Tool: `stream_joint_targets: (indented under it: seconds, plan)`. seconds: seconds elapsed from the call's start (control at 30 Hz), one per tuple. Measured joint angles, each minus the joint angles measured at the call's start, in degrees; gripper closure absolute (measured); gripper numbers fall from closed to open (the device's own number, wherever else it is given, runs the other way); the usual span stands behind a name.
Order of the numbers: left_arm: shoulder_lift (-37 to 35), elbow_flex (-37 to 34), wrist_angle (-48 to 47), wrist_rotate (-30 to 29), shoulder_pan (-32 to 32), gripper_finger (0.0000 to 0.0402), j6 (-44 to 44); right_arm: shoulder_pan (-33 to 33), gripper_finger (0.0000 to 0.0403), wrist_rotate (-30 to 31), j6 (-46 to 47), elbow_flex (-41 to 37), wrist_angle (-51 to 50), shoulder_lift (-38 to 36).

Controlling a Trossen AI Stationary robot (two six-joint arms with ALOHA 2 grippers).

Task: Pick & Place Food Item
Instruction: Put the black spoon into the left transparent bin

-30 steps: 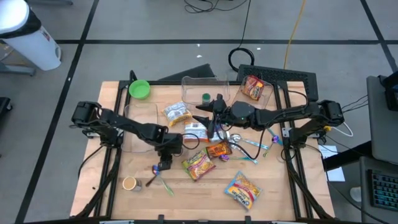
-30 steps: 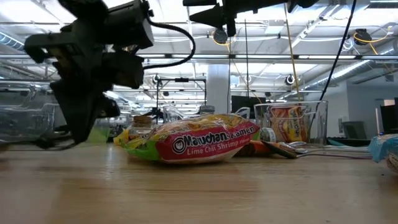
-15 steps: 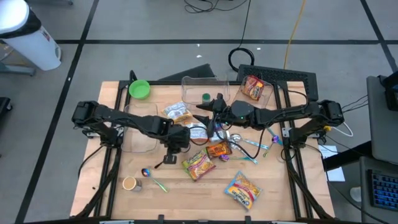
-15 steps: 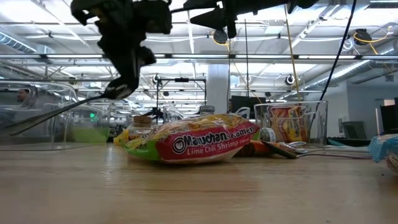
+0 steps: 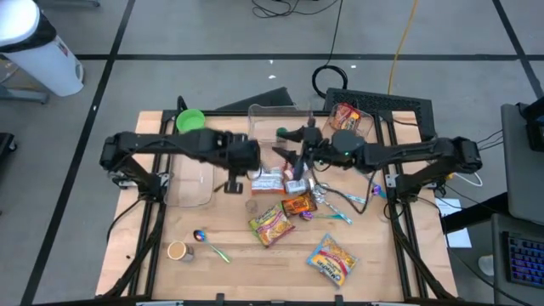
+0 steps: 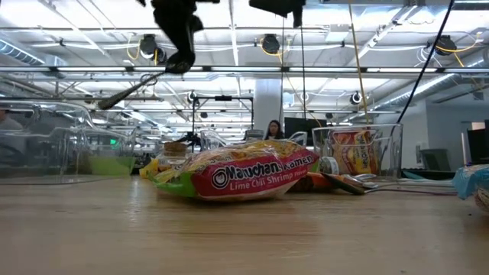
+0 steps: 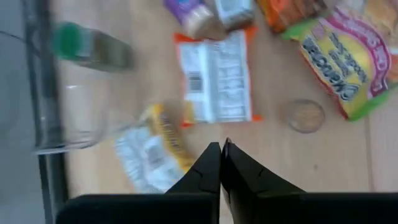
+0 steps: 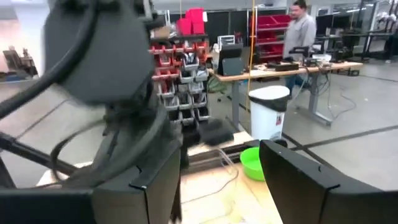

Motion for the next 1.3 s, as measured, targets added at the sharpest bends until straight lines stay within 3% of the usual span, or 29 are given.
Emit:
stream_joint_targets:
  seconds: [0.17,0.43,0.63,0.83,1.3]
  plan:
    - [-0.5,9.3,1.1,2.0,1.7,0.0393,1.9,0.0,0.0190,-0.1,1.7,0.0,-8.6,-3.1]
    - [-0.5,19.4,3.9,5.2,2.0,0.0391,4.6,0.5,0.0190,-0.1,7.4,0.0,-9.4,-2.5]
    - [-0.4,19.3,9.7,11.7,1.9,0.0396,4.6,0.4,0.0190,-2.7,9.5,-0.1,-4.8,-0.2]
    - [-0.2,18.1,10.7,11.8,2.3,0.0396,4.4,0.4,0.0190,-6.3,9.6,-0.1,0.5,1.5]
    - [-0.2,18.0,7.5,11.5,3.5,0.0389,4.8,0.5,0.0190,-8.4,10.9,-0.1,1.6,1.3]
